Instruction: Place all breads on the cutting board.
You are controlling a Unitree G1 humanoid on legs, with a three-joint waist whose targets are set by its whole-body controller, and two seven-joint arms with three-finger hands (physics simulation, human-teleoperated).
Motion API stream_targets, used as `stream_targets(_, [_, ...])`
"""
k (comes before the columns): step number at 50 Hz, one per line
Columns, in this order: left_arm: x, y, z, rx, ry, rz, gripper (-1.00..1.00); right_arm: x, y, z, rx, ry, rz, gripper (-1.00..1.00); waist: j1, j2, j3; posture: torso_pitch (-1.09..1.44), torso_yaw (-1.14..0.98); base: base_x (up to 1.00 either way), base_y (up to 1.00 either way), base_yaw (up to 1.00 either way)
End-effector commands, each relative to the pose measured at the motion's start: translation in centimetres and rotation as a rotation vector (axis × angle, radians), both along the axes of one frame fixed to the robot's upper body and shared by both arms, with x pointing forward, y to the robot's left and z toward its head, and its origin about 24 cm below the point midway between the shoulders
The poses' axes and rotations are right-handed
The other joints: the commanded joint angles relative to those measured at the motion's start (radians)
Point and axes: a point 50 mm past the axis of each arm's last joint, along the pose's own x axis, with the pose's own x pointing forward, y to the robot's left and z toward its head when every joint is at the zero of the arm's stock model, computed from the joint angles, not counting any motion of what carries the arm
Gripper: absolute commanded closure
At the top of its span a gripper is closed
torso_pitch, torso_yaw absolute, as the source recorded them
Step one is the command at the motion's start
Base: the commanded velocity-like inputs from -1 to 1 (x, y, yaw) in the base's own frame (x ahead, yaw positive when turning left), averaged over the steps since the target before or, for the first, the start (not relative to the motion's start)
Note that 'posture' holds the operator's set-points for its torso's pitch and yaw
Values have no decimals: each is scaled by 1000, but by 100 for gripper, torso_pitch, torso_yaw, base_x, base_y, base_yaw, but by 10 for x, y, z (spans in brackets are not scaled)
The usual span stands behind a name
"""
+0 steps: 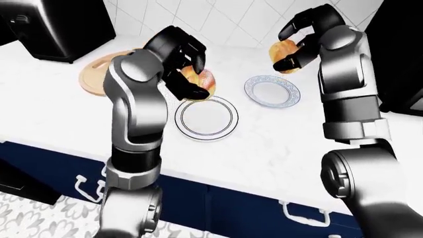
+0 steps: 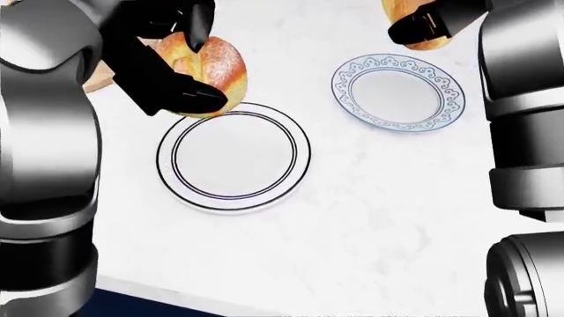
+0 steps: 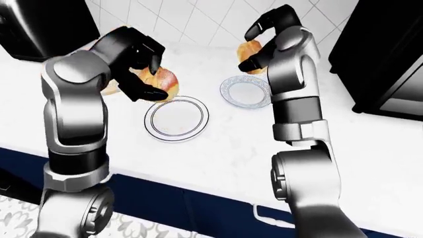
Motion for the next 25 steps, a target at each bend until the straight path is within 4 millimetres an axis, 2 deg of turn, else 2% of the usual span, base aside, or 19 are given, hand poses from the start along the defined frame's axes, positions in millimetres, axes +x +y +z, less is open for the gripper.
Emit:
stream_targets(1, [-5,0,19,-9,-82,-1,100,-7,2,26,-26,-95,8,100,0,-1,-30,0,0,0,3,0])
stream_targets(2, [-6,1,23,-15,-90,5,100,-8,3,27,-28,-96,8,100,-3,7,-53,0,0,-4,9,0])
stream_targets(4, [-7,5,30,-25,-105,18,100,-8,4,28,-31,-101,11,100,-12,3,-57,0,0,-9,26,0])
stream_targets(6, [-8,7,34,-35,-112,26,100,-8,4,28,-33,-103,9,100,-17,-24,-64,0,0,-11,35,0])
stream_targets(8, [-8,7,36,-39,-117,29,100,-8,5,28,-34,-104,6,100,-24,-24,-72,0,0,-11,39,0])
stream_targets(10, [-8,8,38,-45,-124,33,100,-8,5,28,-35,-107,7,100,-27,-20,-64,0,0,-12,57,0])
stream_targets(12, [-8,9,39,-49,-129,40,100,-8,5,28,-33,-108,10,100,-29,-31,-51,0,0,-12,84,0])
stream_targets(14, [-8,10,40,-53,-132,43,100,-8,5,27,-33,-110,10,100,-32,-23,-49,0,0,-12,85,0])
stream_targets(16, [-7,10,42,-56,-139,46,100,-8,6,29,-30,-115,16,100,-38,-3,-43,0,0,-12,86,0])
stream_targets(17, [-7,11,43,-68,-146,53,100,-9,7,29,-31,-117,24,100,-41,9,-48,0,0,0,64,0])
stream_targets(19, [-4,13,45,-75,-150,61,100,-9,7,31,-26,-128,27,100,-54,79,-37,0,0,0,58,0])
stream_targets(20, [-3,13,45,-76,-153,63,100,-9,7,32,-26,-130,29,100,-58,133,-51,0,0,0,59,0])
stream_targets(21, [-3,13,45,-81,-156,66,100,-10,7,33,-25,-135,32,100,-70,148,-61,0,0,0,58,0])
stream_targets(22, [-2,13,45,-85,-159,68,100,-9,8,32,-26,-137,37,100,-56,110,-38,0,0,0,57,0])
stream_targets(23, [-1,13,45,-91,-163,71,100,-9,8,31,-25,-137,41,100,-63,106,-37,0,0,0,59,0])
stream_targets(25, [0,13,45,-96,-167,77,100,-10,7,30,-25,-136,42,100,-55,77,-48,0,0,0,58,0])
